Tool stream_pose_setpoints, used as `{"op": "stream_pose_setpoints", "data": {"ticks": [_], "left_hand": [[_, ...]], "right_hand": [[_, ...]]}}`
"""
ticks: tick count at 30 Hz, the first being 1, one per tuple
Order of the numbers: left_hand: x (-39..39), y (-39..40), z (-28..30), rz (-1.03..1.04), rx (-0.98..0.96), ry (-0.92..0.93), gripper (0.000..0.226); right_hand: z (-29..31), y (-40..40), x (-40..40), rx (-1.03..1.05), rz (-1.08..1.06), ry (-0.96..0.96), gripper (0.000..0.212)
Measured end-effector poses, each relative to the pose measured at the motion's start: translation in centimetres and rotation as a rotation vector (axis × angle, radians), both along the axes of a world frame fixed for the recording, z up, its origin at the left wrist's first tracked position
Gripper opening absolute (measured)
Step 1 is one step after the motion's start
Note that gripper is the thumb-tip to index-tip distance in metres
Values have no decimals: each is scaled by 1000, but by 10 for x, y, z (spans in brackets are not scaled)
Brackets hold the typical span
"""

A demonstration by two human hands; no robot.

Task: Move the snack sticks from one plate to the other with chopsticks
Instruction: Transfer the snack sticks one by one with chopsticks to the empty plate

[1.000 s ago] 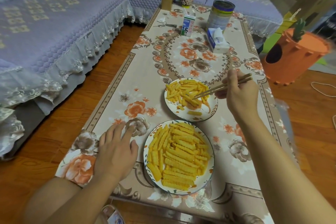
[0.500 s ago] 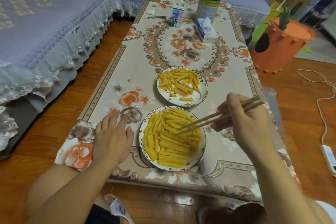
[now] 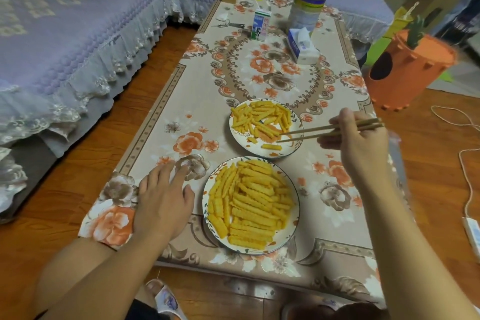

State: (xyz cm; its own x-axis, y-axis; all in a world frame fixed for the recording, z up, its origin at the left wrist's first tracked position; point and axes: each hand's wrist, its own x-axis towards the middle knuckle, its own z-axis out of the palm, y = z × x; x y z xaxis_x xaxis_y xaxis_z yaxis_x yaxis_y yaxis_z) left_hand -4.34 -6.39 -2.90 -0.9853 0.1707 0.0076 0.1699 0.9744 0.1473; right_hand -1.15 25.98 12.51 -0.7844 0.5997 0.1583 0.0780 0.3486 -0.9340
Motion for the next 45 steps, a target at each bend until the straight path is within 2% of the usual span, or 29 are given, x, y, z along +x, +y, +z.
{"op": "stream_pose_setpoints", "data": {"ticks": [5, 11, 17, 24, 28, 32, 35, 40, 45], "left_hand": [[0, 0, -1, 6, -20, -6, 59], [-1, 0, 0, 4, -25, -17, 59], [-1, 0, 0, 2, -23, -19, 59], [0, 0, -1, 7, -24, -22, 55], [1, 0, 0, 7, -26, -17, 58], [0, 0, 0, 6, -22, -15, 57], [1, 0, 0, 6, -24, -12, 59], [0, 0, -1, 4, -29, -19, 57], [0, -1, -1, 4, -15, -19, 60]], "right_hand": [[-17, -10, -28, 48, 72, -81, 35], [-15, 0, -27, 54, 15, -55, 41], [-20, -6, -25, 27, 48, -104, 45], [35, -29, 27, -133, 84, 46, 51], [31, -50, 60, -71, 212, -51, 49], [19, -57, 71, -67, 248, -91, 51], [23, -52, 71, -19, 265, -100, 42], [39, -36, 58, -40, 152, 21, 35], [10, -9, 10, 17, 40, 3, 33]]}}
